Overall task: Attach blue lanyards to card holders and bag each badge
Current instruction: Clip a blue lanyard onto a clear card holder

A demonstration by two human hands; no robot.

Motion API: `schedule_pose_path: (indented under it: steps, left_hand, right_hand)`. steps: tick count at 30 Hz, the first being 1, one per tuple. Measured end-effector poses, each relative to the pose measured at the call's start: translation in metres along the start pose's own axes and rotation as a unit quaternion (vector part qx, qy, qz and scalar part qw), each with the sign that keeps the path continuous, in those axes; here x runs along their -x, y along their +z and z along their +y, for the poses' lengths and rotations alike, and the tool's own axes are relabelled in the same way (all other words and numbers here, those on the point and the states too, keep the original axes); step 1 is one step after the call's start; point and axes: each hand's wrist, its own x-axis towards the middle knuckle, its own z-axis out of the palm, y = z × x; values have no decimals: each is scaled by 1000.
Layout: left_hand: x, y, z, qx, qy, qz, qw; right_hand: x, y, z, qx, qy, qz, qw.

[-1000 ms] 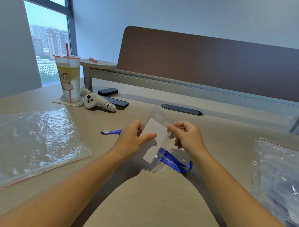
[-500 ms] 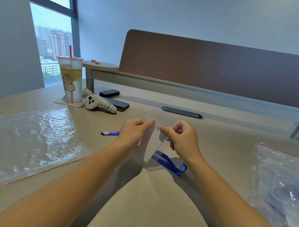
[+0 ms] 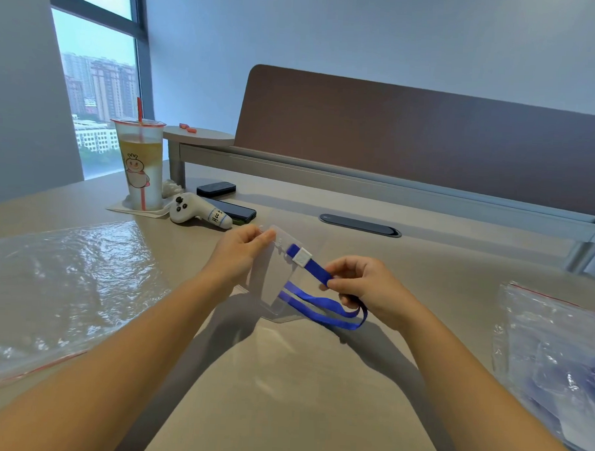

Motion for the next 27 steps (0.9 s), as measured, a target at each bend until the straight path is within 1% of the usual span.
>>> schedule_pose_path:
  steps: [2,4,8,10,14,16,18,23,27]
  left_hand:
    - [1,-6,1,6,2,0,1000]
    - [1,-12,2,17,5,3,1000]
    - [2,-22,6,-1,13,-15,1000]
    - [4,-26,8,-28,30,-43,998]
    - [10,-29,12,-77,61,-128,987]
    - [12,-27,12,-112,62,-160,979]
    - [13,-24,13,-122,56,-190,973]
    - [12,-16,13,-162,55,-249,953]
    - [11,-9,11,-207,53,-283,935]
  right_hand:
    - [0,-2,-2,22,15,-31,999]
    - [0,-3,-5,29,25,-45,998]
    - [1,-4,-8,46,34,-30,998]
    - [-1,-5,-10,39,27,-23,999]
    - [-5,-5,-14,37,16,-22,999]
    - [-8,-4,-16,31,13,-19,999]
    - [-10,-2,-17,23,8,-13,1000]
    - [-14,-2,-21,35,-8,5,999]
    - [-17,-4,-26,7,-32,52,998]
